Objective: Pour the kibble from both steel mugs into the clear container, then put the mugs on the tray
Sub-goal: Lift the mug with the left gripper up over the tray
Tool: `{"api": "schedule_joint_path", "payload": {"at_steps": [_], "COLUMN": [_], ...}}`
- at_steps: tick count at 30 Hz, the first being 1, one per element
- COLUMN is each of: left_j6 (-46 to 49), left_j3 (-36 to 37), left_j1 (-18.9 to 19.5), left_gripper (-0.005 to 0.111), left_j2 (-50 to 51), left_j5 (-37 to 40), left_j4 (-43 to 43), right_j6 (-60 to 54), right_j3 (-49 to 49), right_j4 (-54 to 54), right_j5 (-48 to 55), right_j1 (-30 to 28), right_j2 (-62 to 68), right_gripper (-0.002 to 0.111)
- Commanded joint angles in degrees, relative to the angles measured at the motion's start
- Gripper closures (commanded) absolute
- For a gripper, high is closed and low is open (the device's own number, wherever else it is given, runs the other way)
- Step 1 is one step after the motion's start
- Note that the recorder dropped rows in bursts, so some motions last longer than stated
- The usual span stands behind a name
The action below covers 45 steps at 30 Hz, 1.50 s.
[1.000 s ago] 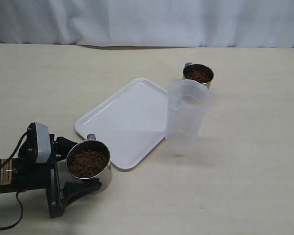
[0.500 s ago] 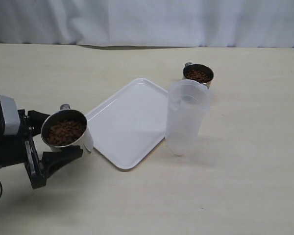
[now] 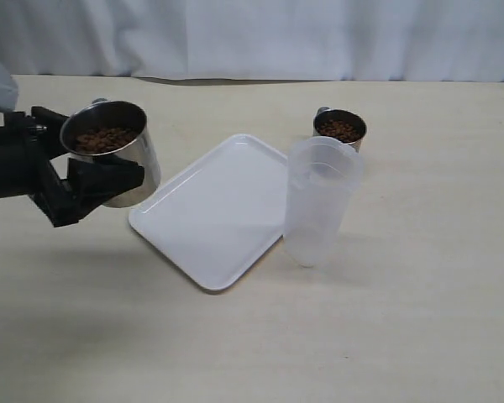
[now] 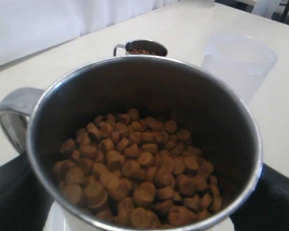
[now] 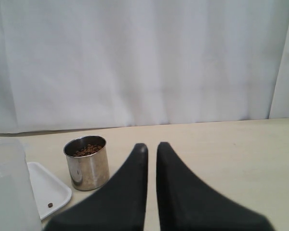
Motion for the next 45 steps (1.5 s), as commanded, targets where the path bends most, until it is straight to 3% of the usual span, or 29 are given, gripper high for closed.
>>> {"api": "schedule_joint_path", "payload": {"at_steps": [1, 8, 12, 19, 31, 34, 45], "left_j6": [-7.4, -16.4, -24.9, -33.7, -31.4, -28.6, -20.6], "left_j3": [-4.9, -11.3, -15.6, -21.1, -23.6, -23.6, -23.9], "left_j1": [-7.4, -15.9, -21.8, -26.5, -39.0, -40.5, -40.6], "left_gripper": [0.107, 0.107, 0.107, 0.107, 0.107, 0.107, 0.107], "left_j2": [-0.7, -0.7, -0.7, -0.7, -0.5, 1.3, 2.4], "left_j5": [7.8, 18.6, 27.5, 30.0, 52.5, 52.5, 56.1], "left_j4": [3.3, 6.7, 14.9, 21.2, 21.2, 21.2, 21.2], "right_j6": [-0.1, -0.1, -0.1, -0.1, -0.1, -0.1, -0.1], "right_j3": [0.2, 0.2, 0.2, 0.2, 0.2, 0.2, 0.2], "right_j4": [0.3, 0.3, 0.3, 0.3, 0.3, 0.3, 0.3], "right_j5": [0.0, 0.0, 0.0, 0.0, 0.0, 0.0, 0.0], "right_j1": [-0.4, -0.4, -0.4, -0.4, -0.4, -0.4, -0.4], "right_j2": [-0.2, -0.2, -0.2, -0.2, -0.2, -0.2, -0.2], "right_gripper": [0.103, 0.103, 0.103, 0.103, 0.103, 0.103, 0.103]}}
